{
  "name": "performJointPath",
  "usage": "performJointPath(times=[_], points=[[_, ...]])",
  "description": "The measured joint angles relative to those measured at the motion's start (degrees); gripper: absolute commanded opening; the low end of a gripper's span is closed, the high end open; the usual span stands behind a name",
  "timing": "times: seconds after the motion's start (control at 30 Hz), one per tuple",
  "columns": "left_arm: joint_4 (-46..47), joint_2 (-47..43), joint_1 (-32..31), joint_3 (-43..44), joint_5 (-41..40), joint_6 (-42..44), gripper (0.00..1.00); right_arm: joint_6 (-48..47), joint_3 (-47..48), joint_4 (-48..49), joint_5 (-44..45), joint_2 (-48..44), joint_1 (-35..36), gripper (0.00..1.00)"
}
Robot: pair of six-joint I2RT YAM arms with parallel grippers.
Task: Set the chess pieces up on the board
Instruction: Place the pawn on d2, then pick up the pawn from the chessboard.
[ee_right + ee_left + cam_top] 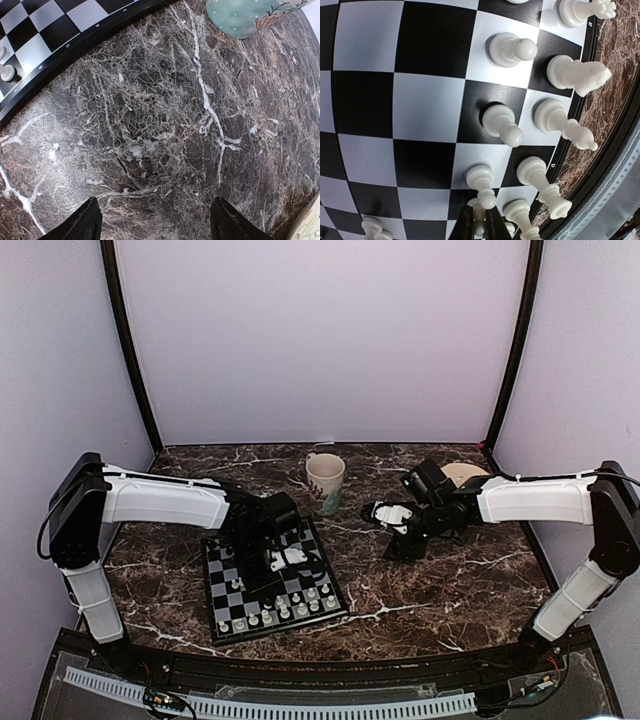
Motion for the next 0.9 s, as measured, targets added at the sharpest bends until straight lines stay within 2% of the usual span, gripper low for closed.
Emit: performJointPath(times=[0.1,0.23,0.73,0.9], points=[[-0.02,0.00,-0.04,0.00,-0.04,0.02,0.14,0.00,-0.02,0.00,0.02,0.00,0.00,0.74],[-0.04,0.09,-0.20,0.00,-0.48,0.04,0.17,-0.02,-0.02,0.00,0.04,0.00,0.00,0.74],[-0.02,0.15,-0.22,-0.02,-1.42,0.15,0.24,-0.02,0.00,-0.09,0.26,0.63,0.11,0.74],[0.22,-3.15,-0.20,-0.07,-2.64,0.28,0.27,-0.02,0.68,-0.39,0.24,1.01,0.70,0.74]])
